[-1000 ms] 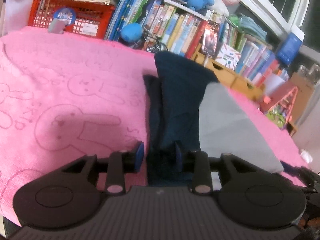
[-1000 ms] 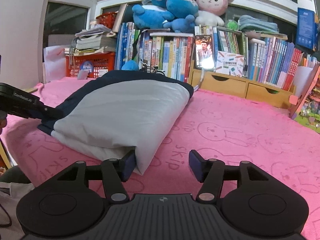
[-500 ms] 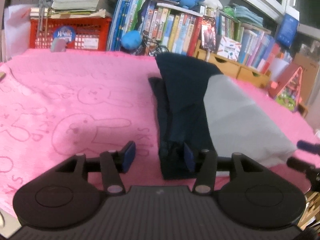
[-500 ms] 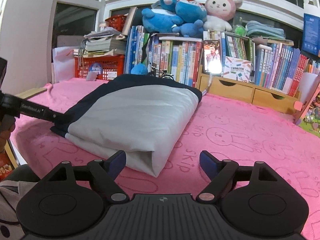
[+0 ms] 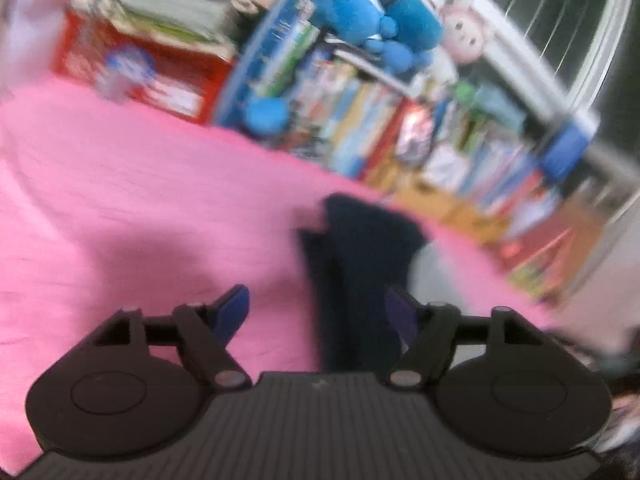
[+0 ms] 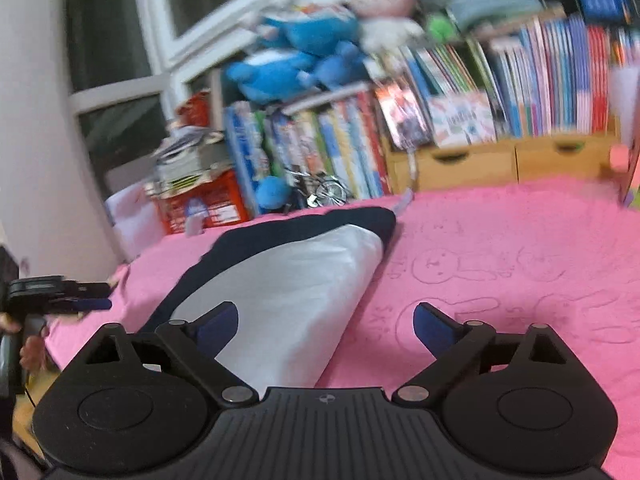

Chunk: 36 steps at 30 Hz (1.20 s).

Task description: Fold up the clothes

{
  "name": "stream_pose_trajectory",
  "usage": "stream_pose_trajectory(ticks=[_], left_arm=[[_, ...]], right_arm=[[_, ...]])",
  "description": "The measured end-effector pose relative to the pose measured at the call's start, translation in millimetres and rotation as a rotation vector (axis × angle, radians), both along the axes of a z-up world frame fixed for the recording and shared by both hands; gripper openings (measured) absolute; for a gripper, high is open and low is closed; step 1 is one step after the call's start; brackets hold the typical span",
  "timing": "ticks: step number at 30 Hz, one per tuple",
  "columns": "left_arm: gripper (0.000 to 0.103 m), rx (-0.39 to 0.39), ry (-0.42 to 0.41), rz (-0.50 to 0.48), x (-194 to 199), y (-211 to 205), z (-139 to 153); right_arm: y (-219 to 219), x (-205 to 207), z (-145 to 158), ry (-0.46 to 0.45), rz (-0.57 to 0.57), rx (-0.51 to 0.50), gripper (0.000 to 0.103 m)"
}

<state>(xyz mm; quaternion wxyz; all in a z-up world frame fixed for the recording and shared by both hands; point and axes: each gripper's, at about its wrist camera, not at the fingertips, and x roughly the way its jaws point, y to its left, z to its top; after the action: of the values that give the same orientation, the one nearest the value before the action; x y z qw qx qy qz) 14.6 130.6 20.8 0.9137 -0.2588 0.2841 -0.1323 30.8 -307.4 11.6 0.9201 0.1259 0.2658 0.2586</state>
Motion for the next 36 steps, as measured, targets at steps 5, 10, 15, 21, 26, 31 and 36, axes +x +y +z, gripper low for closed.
stream_pose_trajectory(ticks=[5, 10, 15, 21, 26, 31, 36], left_arm=[[0.077, 0.007, 0.069, -0.076, 55.6, -23.4, -11.5], [0.076, -0.039, 0.175, -0.133, 94.8, -32.8, -35.6], [0.058, -0.07, 0.186, -0.176, 106.2, -37.3, -50.3], [0.058, 0.05, 0.133, -0.251, 120.1, -43.2, -39.6], [0.054, 0.043, 0.121, -0.272, 139.2, -42.5, -40.8], [0.054, -0.019, 0.157, -0.293, 153.9, -37.1, -47.4], [0.071, -0.111, 0.22, -0.341, 139.8, -22.3, -52.5]], right_arm=[[15.0, 64.8, -27.7, 0.184, 0.027, 0.155, 0.095], [30.7, 92.6, -43.2, 0.216, 0.041, 0.108, 0.095], [39.4, 103.8, -55.8, 0.226, 0.078, 0.108, 0.072], [48.0, 122.9, -58.4, 0.225, 0.102, 0.118, 0.057], [49.6, 142.1, -58.1, 0.243, 0.105, 0.131, 0.055], [45.8, 152.1, -60.0, 0.278, 0.106, 0.147, 0.049], [33.0, 144.2, -59.7, 0.338, 0.192, 0.12, 0.067]])
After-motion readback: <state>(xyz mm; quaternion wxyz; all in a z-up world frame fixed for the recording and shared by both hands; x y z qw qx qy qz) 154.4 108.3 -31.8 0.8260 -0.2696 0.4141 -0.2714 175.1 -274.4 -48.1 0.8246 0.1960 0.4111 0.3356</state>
